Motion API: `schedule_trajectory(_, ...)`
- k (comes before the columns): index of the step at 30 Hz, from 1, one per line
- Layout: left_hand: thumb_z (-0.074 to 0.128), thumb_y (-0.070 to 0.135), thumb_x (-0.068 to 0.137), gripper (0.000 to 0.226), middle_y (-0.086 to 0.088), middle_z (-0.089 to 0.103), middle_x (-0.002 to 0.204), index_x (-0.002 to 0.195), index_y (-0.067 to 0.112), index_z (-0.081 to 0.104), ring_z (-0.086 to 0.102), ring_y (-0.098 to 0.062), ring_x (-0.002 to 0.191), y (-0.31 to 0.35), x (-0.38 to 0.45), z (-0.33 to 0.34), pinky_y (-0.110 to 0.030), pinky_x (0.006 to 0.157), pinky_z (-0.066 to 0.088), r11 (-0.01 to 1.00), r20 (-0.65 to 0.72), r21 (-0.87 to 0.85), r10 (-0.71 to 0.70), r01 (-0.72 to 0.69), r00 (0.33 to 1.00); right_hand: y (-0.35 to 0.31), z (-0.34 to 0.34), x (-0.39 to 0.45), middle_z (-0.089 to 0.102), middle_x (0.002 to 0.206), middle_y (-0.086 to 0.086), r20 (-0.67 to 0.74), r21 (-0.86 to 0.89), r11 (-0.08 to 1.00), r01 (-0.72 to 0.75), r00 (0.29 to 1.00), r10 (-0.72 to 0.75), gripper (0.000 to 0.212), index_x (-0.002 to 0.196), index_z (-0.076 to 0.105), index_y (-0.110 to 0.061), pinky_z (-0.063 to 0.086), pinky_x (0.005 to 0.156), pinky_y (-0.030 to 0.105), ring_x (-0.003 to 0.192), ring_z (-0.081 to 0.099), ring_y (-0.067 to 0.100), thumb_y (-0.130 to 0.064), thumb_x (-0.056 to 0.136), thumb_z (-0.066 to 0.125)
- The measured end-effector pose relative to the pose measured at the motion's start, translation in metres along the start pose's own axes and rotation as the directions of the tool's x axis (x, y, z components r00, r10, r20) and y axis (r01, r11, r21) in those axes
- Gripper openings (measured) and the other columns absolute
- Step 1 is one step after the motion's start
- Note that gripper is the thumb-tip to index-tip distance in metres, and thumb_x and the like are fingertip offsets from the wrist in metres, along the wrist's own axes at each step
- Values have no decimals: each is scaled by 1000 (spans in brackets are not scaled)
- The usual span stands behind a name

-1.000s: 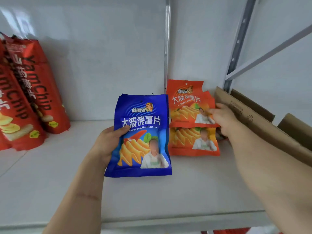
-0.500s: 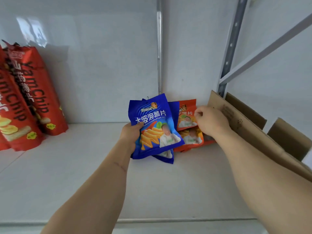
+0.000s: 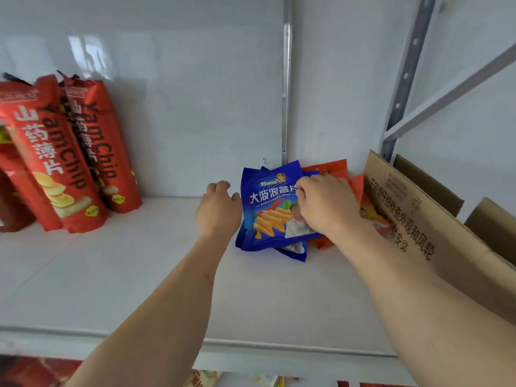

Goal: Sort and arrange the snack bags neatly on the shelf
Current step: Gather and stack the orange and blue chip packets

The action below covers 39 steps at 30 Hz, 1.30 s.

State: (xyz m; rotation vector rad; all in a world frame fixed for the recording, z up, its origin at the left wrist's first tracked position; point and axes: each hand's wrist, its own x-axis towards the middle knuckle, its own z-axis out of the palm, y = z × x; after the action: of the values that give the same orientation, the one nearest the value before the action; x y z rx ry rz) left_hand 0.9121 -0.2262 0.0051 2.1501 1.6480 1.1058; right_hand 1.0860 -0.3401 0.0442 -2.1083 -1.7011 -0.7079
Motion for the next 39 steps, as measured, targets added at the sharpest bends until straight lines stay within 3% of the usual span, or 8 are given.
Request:
schedule_trajectory(5, 58, 21, 95, 18, -6, 68, 99, 100, 10, 71, 65, -31, 88, -60, -29, -48, -40, 72, 48, 869, -57, 376, 367, -321, 928, -81, -4, -9, 66, 99, 3, 18, -39, 971, 237, 972, -236, 14, 99, 63, -17, 36, 81, 38, 96, 58, 27, -19, 95, 50)
schedule_trajectory(7, 74, 14, 81, 5, -6, 67, 79, 80, 10, 71, 65, -31, 69, -94, -39, -72, -37, 59, 48, 791, -42, 470, 465, -393, 885, -121, 1, -14, 67, 100, 4, 26, -12, 951, 309, 951, -308, 16, 100, 64, -16, 37, 82, 39, 98, 59, 29, -18, 94, 49)
schedule_trajectory(9, 80, 12, 73, 11, -5, 65, 72, 71, 12, 69, 63, -29, 62, -131, -48, -101, -36, 55, 48, 735, -6, 534, 497, -417, 868, -165, 6, -20, 68, 100, 4, 12, 19, 930, 367, 930, -368, 18, 101, 65, -16, 39, 84, 40, 98, 61, 30, -20, 95, 49)
schedule_trajectory(15, 80, 16, 74, 14, -3, 63, 70, 70, 14, 67, 63, -27, 62, -238, -68, -204, -36, 55, 50, 674, -14, 637, 494, -374, 869, -303, 8, -32, 67, 103, 3, 14, 114, 892, 437, 897, -441, 21, 106, 62, -18, 38, 83, 38, 100, 59, 28, -19, 97, 43)
schedule_trajectory(25, 61, 23, 92, 14, 1, 66, 85, 81, 18, 67, 66, -24, 79, -397, -70, -343, -36, 69, 50, 706, -75, 677, 348, -209, 934, -510, 4, -14, 69, 107, 0, -2, 238, 869, 433, 895, -445, 22, 109, 63, -21, 42, 77, 37, 99, 61, 28, -23, 96, 46)
schedule_trajectory(29, 51, 27, 98, 19, 1, 66, 93, 91, 19, 67, 66, -23, 88, -446, -50, -374, -36, 74, 49, 725, -135, 677, 289, -125, 948, -572, 11, 13, 69, 109, 2, -19, 292, 854, 431, 895, -446, 24, 113, 62, -19, 40, 68, 34, 97, 62, 28, -19, 99, 43)
schedule_trajectory(35, 44, 30, 101, 24, 3, 65, 108, 108, 21, 66, 63, -21, 102, -516, 7, -398, -35, 82, 49, 740, -140, 668, 232, -81, 963, -659, 48, 70, 67, 113, 3, 13, 432, 821, 374, 907, -420, 25, 115, 60, -19, 49, 72, 36, 99, 62, 28, -31, 102, 41)
schedule_trajectory(39, 49, 27, 100, 22, 0, 66, 106, 105, 17, 68, 63, -24, 99, -556, 62, -410, -38, 78, 50, 756, -155, 653, 175, -32, 972, -710, 80, 120, 65, 124, 2, 87, 569, 777, 269, 920, -382, 34, 130, 55, -21, 52, 85, 39, 111, 61, 26, -36, 101, 44)
